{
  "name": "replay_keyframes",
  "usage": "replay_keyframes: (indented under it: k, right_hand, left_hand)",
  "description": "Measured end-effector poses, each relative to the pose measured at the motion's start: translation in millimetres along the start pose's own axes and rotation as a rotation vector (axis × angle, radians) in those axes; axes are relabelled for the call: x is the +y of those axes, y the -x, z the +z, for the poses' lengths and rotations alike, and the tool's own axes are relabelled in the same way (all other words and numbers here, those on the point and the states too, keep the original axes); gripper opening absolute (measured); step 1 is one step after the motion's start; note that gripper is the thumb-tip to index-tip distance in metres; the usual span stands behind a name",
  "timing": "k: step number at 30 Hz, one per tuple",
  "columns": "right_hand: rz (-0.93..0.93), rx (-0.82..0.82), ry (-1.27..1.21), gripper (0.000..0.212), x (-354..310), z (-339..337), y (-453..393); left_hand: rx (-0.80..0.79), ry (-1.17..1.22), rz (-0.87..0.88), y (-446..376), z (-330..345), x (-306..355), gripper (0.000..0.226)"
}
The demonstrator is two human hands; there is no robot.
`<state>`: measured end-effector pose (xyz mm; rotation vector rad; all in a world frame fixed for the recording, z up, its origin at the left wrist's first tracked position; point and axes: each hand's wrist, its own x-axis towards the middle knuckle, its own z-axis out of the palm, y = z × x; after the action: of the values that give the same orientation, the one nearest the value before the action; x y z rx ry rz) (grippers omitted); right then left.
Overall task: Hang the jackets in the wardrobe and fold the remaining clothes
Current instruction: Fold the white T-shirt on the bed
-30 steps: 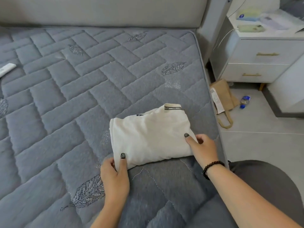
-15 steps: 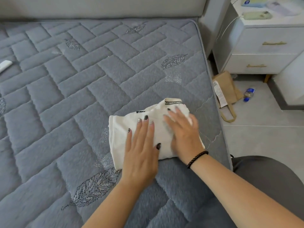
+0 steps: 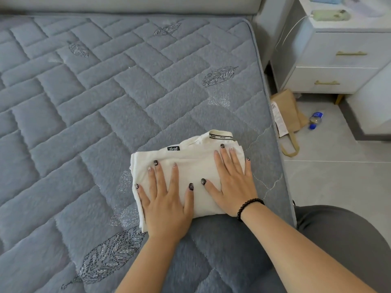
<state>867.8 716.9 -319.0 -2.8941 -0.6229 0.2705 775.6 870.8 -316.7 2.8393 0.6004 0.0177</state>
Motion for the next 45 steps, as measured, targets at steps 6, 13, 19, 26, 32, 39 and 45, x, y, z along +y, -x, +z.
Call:
replay_keyframes:
  k: [6,13,19,26,32,39,45]
  right_hand:
    - [0.038,-0.064,-0.11,0.087,17.6,-9.7,-8.5]
    - [0.302,0.075,-0.795,0.061,27.5,-39.1,-10.0]
    - [0.625,-0.332,-1.295,0.041,35.0,-64.5,-0.7]
    - [0.525,-0.326,-1.251,0.028,46.9,-105.5,28.6]
    - [0.423,-0.137,-1.411,0.017,88.1,-123.3,77.8]
    - [0.46,0.037,-1.61,0.021,169.4,-135.3,135.4]
    - [0.496,0.247,-1.672,0.021,266.7,-151.3,151.1]
  left_hand:
    - [0.027,0.076,-0.175,-1.4,-5.2,-9.6,0.077]
    - [0.159,0.601,-0.514,3.0,-29.8,-15.9,0.082]
    - [-0.145,1.216,-0.753,1.6,-54.6,-30.6,0.042]
    - [-0.358,1.608,-0.679,41.6,-52.4,-16.4,0.036]
    - [-0.361,1.625,-0.446,45.3,-58.6,32.2,0.029]
    - [-0.439,1.58,-0.28,36.5,-73.9,120.3,0.027]
    - [-0.532,1.443,-0.153,4.3,-64.7,235.5,0.023]
